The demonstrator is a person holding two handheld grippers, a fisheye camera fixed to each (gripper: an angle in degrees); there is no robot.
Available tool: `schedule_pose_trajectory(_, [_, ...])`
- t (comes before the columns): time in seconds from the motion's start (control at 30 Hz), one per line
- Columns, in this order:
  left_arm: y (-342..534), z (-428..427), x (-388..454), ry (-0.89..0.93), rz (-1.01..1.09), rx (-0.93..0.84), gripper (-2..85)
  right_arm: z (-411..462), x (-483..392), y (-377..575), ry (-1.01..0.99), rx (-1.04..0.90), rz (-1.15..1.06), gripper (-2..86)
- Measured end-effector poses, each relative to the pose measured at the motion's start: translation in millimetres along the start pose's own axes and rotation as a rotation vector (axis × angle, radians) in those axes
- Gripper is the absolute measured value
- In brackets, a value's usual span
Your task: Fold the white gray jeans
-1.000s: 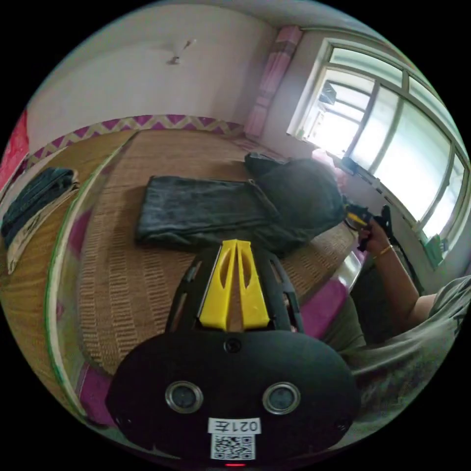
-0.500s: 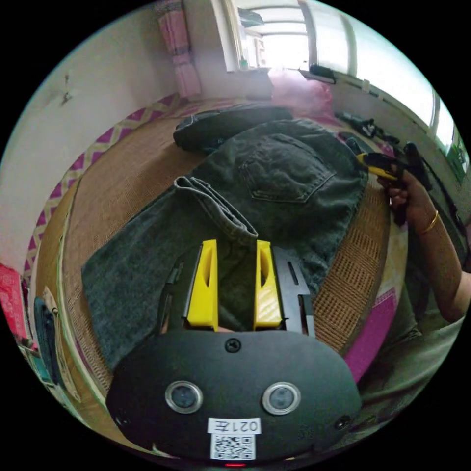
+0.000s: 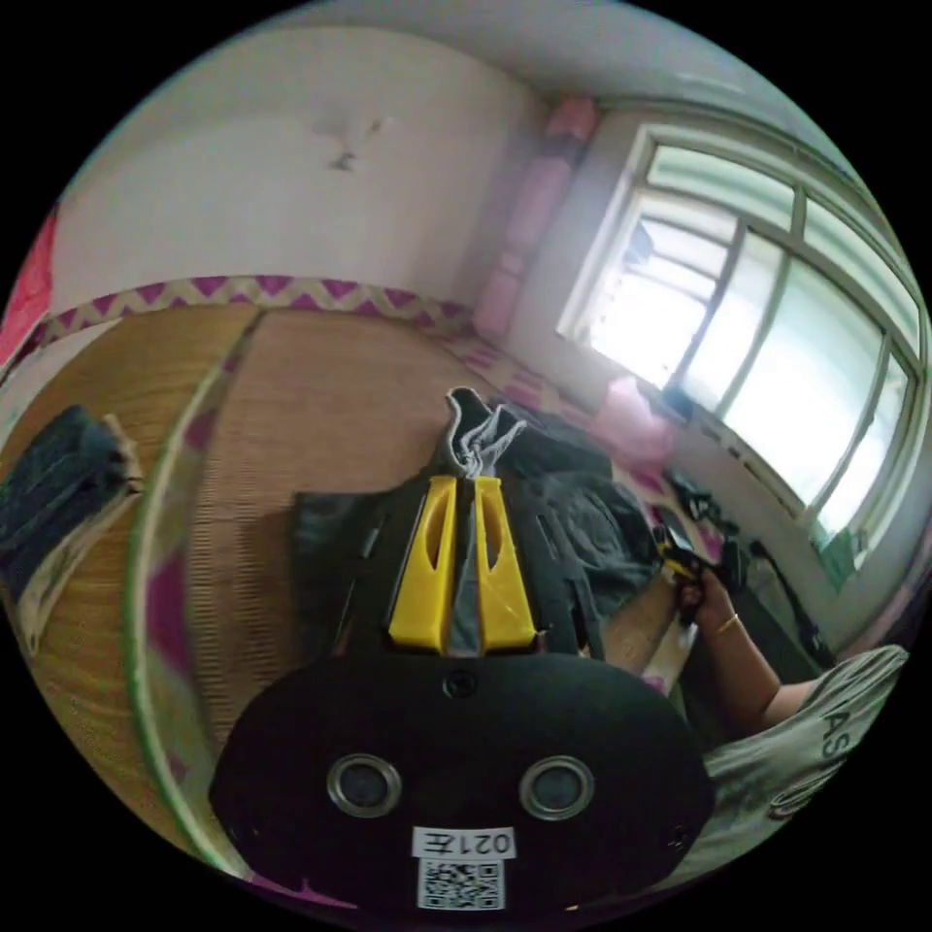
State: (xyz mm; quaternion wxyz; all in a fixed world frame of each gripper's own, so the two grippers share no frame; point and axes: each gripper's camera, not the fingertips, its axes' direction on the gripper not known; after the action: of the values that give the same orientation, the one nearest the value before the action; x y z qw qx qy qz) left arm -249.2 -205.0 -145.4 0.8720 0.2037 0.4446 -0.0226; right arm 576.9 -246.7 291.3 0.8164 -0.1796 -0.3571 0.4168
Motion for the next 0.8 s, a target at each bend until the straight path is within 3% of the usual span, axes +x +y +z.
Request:
schedule_pose_trajectory(0.2, [29.1,-178.0,-175.0,-0.290,-0.270,0.142,-0.6,-4.7,-15.6,-1.7,0.009,-0.006,0.012,2.1])
schedule_pose_trajectory(0.4, [120.4,-175.0,-319.7,-0.283,-0.560,-0.109,-0.6,0.0,-31.7,-0.4,0.042,-0.042,0.021,2.4])
schedule_pose_trajectory(0.73, [161.0,-174.7,-347.0,-0.201,-0.637,-0.129,-0.1,18.8,-62.1,-15.8,0.048,-0.147,-0.001,3.4])
schedule_pose_trajectory(0.8, [178.4,-166.7,-351.0,-0.188,-0.667,-0.138,1.0,25.3,-42.5,-8.4,-0.032,-0.190,0.080,4.0])
